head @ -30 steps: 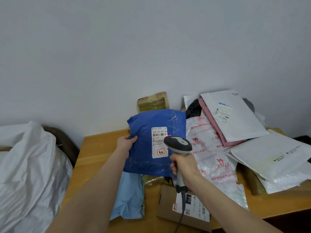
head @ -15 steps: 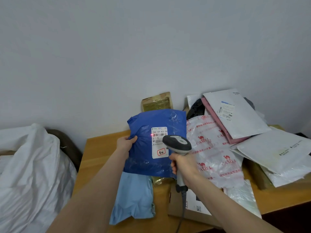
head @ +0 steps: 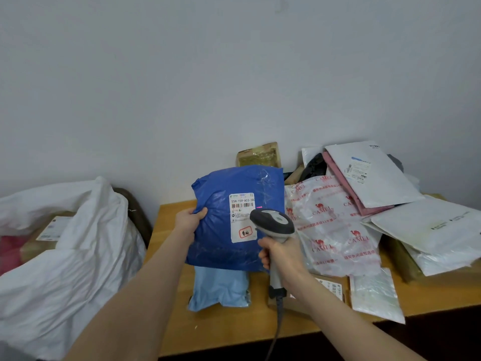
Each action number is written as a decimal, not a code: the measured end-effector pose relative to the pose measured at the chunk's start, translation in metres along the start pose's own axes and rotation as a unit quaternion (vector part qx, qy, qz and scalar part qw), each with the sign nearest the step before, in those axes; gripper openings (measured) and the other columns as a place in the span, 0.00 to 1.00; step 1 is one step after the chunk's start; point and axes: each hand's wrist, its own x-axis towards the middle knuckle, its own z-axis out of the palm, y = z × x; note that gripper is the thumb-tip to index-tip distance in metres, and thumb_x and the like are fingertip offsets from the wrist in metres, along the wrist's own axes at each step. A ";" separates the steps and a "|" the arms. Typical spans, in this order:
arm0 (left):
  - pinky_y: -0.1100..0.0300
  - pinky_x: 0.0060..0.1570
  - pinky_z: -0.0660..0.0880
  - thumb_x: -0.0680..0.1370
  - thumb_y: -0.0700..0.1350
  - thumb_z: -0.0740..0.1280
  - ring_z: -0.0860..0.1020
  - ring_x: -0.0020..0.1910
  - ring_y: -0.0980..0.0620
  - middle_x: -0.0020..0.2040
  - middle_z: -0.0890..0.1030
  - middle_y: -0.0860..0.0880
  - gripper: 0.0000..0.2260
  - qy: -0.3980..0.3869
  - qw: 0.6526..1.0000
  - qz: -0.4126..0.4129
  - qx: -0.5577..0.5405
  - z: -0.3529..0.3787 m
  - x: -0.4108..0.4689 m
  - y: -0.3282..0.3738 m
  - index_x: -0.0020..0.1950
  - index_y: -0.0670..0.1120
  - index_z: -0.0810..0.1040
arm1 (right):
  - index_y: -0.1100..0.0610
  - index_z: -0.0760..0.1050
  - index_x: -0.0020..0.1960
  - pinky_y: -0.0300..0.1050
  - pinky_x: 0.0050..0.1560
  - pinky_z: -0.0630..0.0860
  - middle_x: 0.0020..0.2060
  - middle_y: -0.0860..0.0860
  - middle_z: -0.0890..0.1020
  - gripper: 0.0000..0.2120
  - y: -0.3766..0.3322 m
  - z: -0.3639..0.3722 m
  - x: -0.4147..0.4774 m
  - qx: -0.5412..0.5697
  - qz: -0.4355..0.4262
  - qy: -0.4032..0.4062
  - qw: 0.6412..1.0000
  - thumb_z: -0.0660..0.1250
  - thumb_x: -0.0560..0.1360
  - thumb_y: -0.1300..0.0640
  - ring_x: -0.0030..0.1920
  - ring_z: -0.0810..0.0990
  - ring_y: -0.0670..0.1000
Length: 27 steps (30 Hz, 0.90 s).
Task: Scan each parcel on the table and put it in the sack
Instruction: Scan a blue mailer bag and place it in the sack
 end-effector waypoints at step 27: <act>0.49 0.57 0.74 0.77 0.46 0.70 0.77 0.57 0.42 0.61 0.78 0.41 0.19 0.012 0.996 0.034 -0.078 -0.225 0.023 0.012 0.66 0.40 0.75 | 0.63 0.77 0.41 0.42 0.26 0.70 0.24 0.54 0.76 0.01 0.013 0.218 -0.043 -0.033 -0.024 -0.053 0.998 0.68 0.72 0.65 0.23 0.71 0.49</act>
